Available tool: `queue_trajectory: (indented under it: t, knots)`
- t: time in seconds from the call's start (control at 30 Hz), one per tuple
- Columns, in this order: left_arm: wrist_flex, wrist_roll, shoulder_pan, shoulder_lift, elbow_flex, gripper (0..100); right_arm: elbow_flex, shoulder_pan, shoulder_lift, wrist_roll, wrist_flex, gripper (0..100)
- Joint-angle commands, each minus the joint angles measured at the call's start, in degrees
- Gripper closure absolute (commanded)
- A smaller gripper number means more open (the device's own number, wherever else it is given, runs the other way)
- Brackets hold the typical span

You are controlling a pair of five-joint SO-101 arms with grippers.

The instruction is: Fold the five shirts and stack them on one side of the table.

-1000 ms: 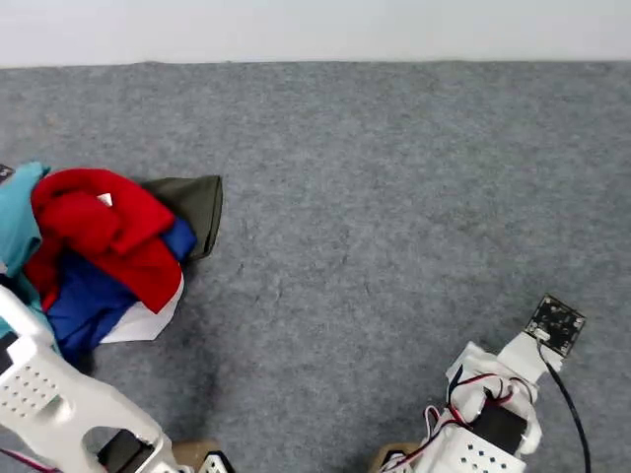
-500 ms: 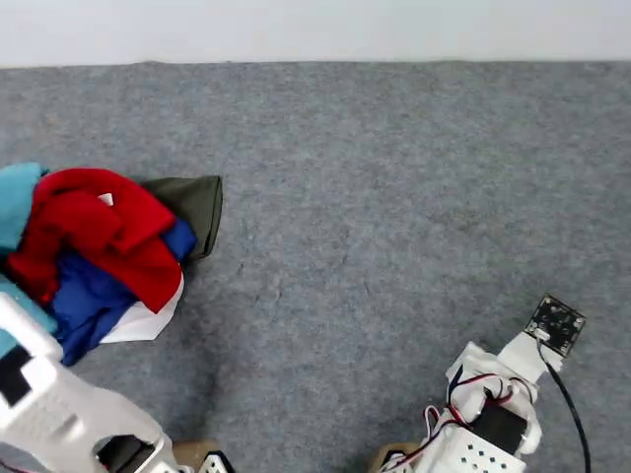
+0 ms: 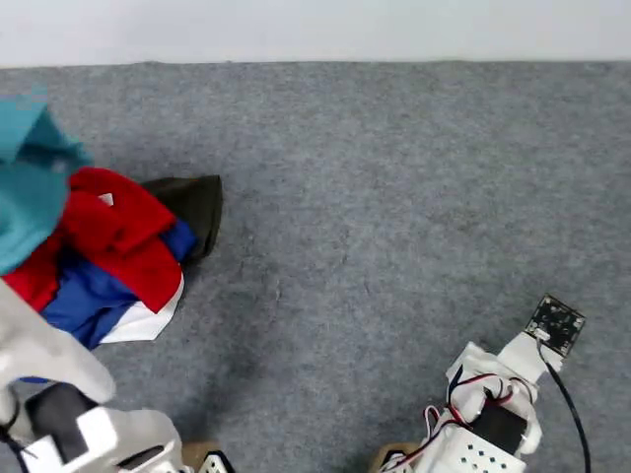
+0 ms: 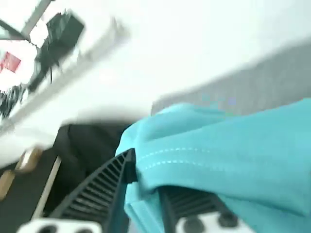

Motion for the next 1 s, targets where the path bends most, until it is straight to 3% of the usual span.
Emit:
queue_trajectory:
  t: [0.0,0.3,0.5,0.67,0.83,0.97]
  knots:
    - [-0.4,8.0,10.9,-3.4,-3.1,99,0.9,1.0,0.3,-0.5,0.3,98.8]
    - [-0.4,24.2,41.0,-3.1,-2.1,99,0.9,1.0,0.3,-0.5,0.3,98.8]
    - [-0.2,29.2,57.4,-3.2,9.0,99,0.9,1.0,0.3,-0.5,0.3,98.8]
    - [1.1,29.7,60.6,-3.2,29.5,96,0.9,1.0,0.3,-0.5,0.3,98.8]
    - [0.0,29.5,60.6,-3.2,54.7,71,0.9,1.0,0.3,-0.5,0.3,98.8]
    - [-2.9,27.9,60.7,-3.2,62.9,72,0.9,1.0,0.3,-0.5,0.3,98.8]
